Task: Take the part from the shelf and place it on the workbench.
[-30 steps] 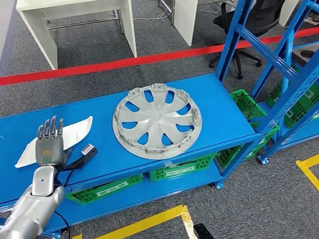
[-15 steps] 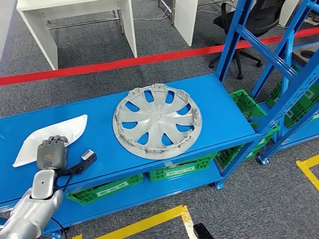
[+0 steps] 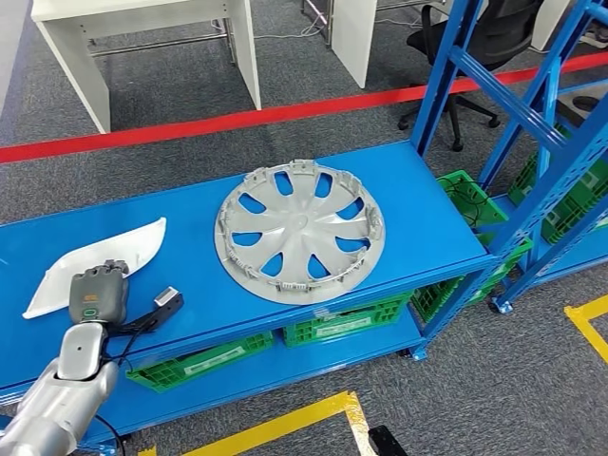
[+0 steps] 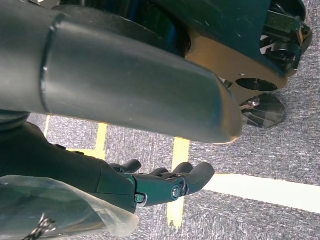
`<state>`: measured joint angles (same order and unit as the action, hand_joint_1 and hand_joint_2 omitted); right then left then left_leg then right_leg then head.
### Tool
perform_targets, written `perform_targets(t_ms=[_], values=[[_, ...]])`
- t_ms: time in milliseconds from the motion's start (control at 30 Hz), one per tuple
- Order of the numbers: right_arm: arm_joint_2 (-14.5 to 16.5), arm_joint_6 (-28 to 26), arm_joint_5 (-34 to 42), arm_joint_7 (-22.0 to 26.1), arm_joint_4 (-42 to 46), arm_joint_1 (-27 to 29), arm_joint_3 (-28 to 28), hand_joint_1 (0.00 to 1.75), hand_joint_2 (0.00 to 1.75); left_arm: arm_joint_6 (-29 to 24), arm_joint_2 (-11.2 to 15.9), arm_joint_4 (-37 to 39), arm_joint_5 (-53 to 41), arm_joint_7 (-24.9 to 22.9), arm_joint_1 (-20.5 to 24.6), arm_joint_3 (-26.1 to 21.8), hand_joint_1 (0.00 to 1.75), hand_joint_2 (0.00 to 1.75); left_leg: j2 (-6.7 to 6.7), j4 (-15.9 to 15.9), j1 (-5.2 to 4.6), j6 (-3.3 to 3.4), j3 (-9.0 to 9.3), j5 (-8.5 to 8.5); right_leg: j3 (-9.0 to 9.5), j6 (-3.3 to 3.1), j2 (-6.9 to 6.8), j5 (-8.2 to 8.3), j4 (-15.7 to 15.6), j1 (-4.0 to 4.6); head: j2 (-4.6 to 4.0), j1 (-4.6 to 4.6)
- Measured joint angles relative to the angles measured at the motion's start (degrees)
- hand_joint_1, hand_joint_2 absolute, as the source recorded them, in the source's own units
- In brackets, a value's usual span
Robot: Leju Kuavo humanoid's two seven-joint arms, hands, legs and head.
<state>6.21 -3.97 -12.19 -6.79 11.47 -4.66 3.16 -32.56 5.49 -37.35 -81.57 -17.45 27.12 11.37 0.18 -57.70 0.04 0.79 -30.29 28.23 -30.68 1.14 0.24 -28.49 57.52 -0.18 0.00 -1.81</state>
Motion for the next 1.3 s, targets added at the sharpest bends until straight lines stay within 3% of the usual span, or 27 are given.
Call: perform_targets(t_ms=[133, 200, 267, 367, 433, 500, 600, 733, 867, 1033, 1167, 1233, 1300], values=[[0.00, 0.03, -0.44, 0.03, 0.00, -0.01, -0.04, 0.00, 0.00, -3.26, 0.14, 0.04, -0.21, 2.03, -0.49, 0.01, 1.75, 1.75, 0.00, 0.00, 0.00, 0.00, -0.01, 0.00, 0.00, 0.00, 0.01, 0.00, 0.01, 0.00, 0.00, 0.00], [0.04, 0.07, -0.98, -0.01, 0.00, -0.01, -0.04, 0.00, 0.00, -5.91, 0.22, -3.21, -0.54, 7.54, -2.94, -0.98, 1.75, 1.75, 0.05, 0.00, 0.00, 0.00, -0.02, 0.01, -0.07, -0.01, 0.12, -0.01, 0.02, -0.01, 0.00, 0.02], [0.09, 0.08, -1.65, -0.09, -0.01, 0.10, -0.03, 0.00, 0.00, -6.90, -0.97, -11.07, 0.74, 20.87, -7.26, -4.90, 1.75, 1.75, 0.10, -0.02, -0.01, 0.00, -0.12, 0.01, -0.24, -0.01, 0.20, -0.01, 0.02, -0.01, 0.00, 0.03], [0.14, 0.05, -2.43, -0.26, -0.03, 0.12, -0.03, 0.00, 0.00, -7.28, -6.63, -24.03, 10.29, 48.76, -12.74, -15.54, 1.75, 1.75, 0.17, -0.05, -0.04, 0.00, -0.37, 0.04, -0.44, -0.02, 0.25, -0.01, 0.02, -0.02, 0.00, -0.05], [0.22, -0.01, -2.76, -0.28, -0.04, 0.09, -0.04, 0.00, 0.00, -7.43, -10.71, -32.73, 19.82, 56.71, -15.54, -20.13, 1.75, 1.75, 0.49, -0.07, -0.07, 0.03, -0.37, 0.11, -0.52, -0.01, 0.62, 0.03, 0.01, -0.05, 0.00, -0.02], [0.26, -0.16, -3.08, -0.21, -0.06, 0.38, -0.05, 0.00, 0.00, -7.45, -13.73, -40.85, 27.63, 56.52, -17.25, -20.93, 1.75, 1.75, 0.57, -0.11, -0.09, 0.08, -0.38, 0.18, -0.54, 0.01, 0.62, 0.04, 0.00, -0.08, 0.00, 0.00], [0.30, -0.40, -3.37, -0.02, -0.10, 0.54, -0.05, 0.00, 0.00, -7.41, -17.22, -50.36, 32.00, 56.35, -19.07, -20.03, 1.75, 1.75, 0.28, -0.12, -0.11, 0.12, -0.41, 0.19, -0.48, 0.01, 0.30, 0.00, -0.01, -0.09, 0.00, -0.02], [0.40, -1.63, -3.40, 0.49, -0.16, 0.69, -0.07, 0.00, 0.00, -7.37, -19.15, -59.55, 42.26, 56.31, -21.18, -17.16, 1.75, 1.75, 0.33, -0.12, -0.10, 0.12, -0.40, 0.19, -0.50, 0.01, 0.37, 0.00, -0.01, -0.07, 0.00, 0.01], [0.46, -2.80, -3.31, 2.15, -0.23, 0.98, -0.12, 0.00, 0.00, -7.26, -18.56, -66.25, 59.64, 56.31, -23.90, -10.62, 1.75, 1.75, 0.32, -0.11, -0.06, 0.11, -0.40, 0.19, -0.50, 0.00, 0.33, -0.01, -0.01, -0.02, 0.00, 0.00], [0.46, -3.71, -3.40, 6.25, -0.27, 1.63, -0.40, 0.00, 0.00, -5.45, -14.37, -73.49, 75.74, 56.31, -26.82, -0.02, 1.75, 1.75, 0.31, -0.09, -0.04, 0.11, -0.41, 0.19, -0.49, -0.01, 0.34, -0.02, 0.00, 0.00, 0.00, 0.01], [0.46, -10.39, -4.46, 13.63, -0.28, 1.95, -0.62, 0.00, 0.00, 5.82, -12.90, -78.47, 83.08, 56.31, -30.24, 4.11, 1.75, 1.75, 0.30, -0.06, -0.04, 0.11, -0.42, 0.19, -0.49, -0.02, 0.36, -0.04, 0.00, -0.01, 0.00, 0.00], [0.46, -13.65, -4.18, 17.24, -0.28, 1.90, -0.91, 0.00, 0.00, 13.54, -13.24, -79.96, 85.96, 56.31, -32.49, 4.33, 1.75, 1.75, 0.31, -0.06, -0.05, 0.11, -0.42, 0.20, -0.49, -0.01, 0.36, -0.05, -0.01, -0.02, 0.00, 0.00], [0.46, -13.47, -2.17, 18.99, -0.29, 1.84, -1.89, 0.00, 0.00, 20.85, -14.28, -80.59, 88.09, 56.31, -34.63, 3.72, 1.75, 1.75, 0.31, -0.07, -0.06, 0.11, -0.42, 0.21, -0.49, -0.01, 0.32, -0.05, -0.02, -0.03, 0.00, -0.01]])
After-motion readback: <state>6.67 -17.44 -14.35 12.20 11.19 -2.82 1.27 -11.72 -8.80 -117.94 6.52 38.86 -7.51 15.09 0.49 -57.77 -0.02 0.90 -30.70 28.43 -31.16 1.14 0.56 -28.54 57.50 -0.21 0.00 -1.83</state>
